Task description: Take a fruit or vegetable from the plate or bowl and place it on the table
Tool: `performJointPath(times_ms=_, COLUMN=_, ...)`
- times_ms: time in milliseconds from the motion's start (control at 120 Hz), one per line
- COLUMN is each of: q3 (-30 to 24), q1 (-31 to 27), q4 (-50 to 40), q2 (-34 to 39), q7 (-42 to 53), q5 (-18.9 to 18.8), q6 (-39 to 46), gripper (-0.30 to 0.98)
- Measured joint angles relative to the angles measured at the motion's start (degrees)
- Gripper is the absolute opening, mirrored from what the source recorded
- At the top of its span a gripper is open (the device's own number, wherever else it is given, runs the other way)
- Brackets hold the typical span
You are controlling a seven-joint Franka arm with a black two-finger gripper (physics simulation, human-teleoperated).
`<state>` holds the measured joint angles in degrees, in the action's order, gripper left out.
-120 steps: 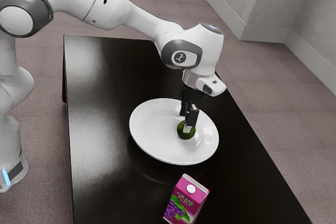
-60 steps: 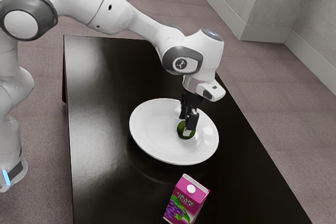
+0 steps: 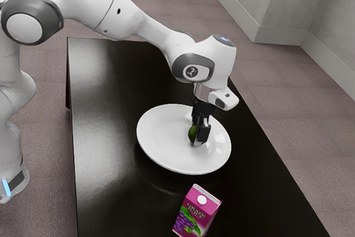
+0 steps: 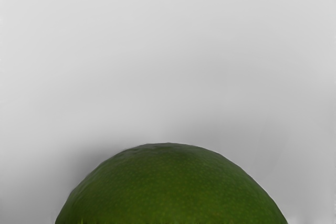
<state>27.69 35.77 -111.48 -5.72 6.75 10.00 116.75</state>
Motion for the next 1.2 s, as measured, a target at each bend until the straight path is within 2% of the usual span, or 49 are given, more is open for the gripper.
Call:
performJointPath(times_ms=167, q3=1.97, q1=0.57, q4=3.22, q2=1.19, q7=-0.2, q5=-0.96, q6=-0.17, gripper=0.35)
performJointPath(times_ms=450, q3=7.64, q1=-2.12, q4=11.37, q2=-0.46, q7=0.07, q5=-5.61, q6=-3.57, gripper=0.35)
performJointPath(times_ms=633, q3=6.97, q1=-7.98, q4=17.13, q2=-5.97, q7=1.11, q5=-6.83, q6=-5.31, gripper=0.35)
performJointPath(times_ms=758, q3=3.53, q1=-12.96, q4=21.18, q2=-9.84, q7=1.96, q5=-6.39, q6=-6.75, gripper=0.34)
performJointPath(times_ms=850, q3=2.41, q1=-14.33, q4=22.2, q2=-11.09, q7=2.53, q5=-6.19, q6=-7.49, gripper=0.34)
performJointPath(times_ms=1000, q3=1.45, q1=-14.3, q4=22.46, q2=-11.42, q7=3.42, q5=-5.79, q6=-8.22, gripper=0.56)
performJointPath(times_ms=1200, q3=1.42, q1=-14.88, q4=24.03, q2=-10.93, q7=4.35, q5=-5.96, q6=-8.9, gripper=0.65)
